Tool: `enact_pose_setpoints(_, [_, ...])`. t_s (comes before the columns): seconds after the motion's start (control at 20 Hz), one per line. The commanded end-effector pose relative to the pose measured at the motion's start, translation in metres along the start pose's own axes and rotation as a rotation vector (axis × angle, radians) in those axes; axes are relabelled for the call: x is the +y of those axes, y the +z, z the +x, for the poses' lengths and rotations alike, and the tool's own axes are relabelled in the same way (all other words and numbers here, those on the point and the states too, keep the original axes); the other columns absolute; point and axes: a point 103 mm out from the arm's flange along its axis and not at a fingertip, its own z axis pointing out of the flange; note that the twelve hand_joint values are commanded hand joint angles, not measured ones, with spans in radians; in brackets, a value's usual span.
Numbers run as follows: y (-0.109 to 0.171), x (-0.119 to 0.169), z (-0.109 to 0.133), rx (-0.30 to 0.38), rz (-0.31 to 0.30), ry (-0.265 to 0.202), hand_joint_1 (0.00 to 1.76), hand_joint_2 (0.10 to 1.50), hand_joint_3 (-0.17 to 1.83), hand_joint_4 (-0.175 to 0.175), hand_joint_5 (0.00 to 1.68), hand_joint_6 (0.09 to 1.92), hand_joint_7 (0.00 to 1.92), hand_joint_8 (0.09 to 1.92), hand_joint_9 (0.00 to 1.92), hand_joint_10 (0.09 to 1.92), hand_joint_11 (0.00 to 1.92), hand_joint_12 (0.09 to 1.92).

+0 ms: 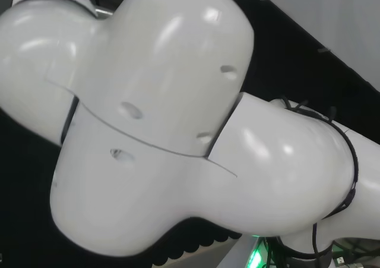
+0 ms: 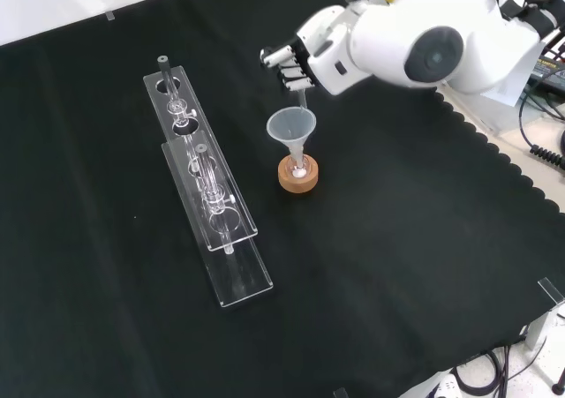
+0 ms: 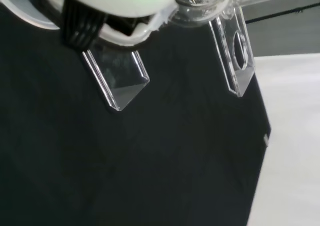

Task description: Pour all the NaCl from the weighing funnel into the round-bottom flask.

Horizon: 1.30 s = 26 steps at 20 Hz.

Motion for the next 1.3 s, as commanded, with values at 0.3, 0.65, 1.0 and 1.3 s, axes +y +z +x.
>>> enact_pose_setpoints(0.3, [0.035, -0.002, -0.03, 0.306, 0.0, 0.03, 1.28, 0.62, 0.76, 0.06, 1.18, 0.84, 1.33, 0.66, 1.24, 0.37, 0.72, 1.12])
enact_pose_setpoints(0.65, [0.059, 0.002, -0.046, 0.486, 0.007, 0.03, 1.28, 0.62, 0.76, 0.061, 1.18, 0.84, 1.33, 0.66, 1.24, 0.37, 0.73, 1.12])
enact_pose_setpoints(1.0, [0.082, 0.005, -0.055, 0.599, -0.007, 0.028, 1.28, 0.62, 0.75, 0.062, 1.19, 0.84, 1.33, 0.66, 1.24, 0.37, 0.73, 1.12])
enact_pose_setpoints(1.3, [0.1, 0.007, -0.063, 0.682, 0.001, 0.036, 1.28, 0.62, 0.75, 0.065, 1.19, 0.84, 1.33, 0.66, 1.24, 0.37, 0.73, 1.12])
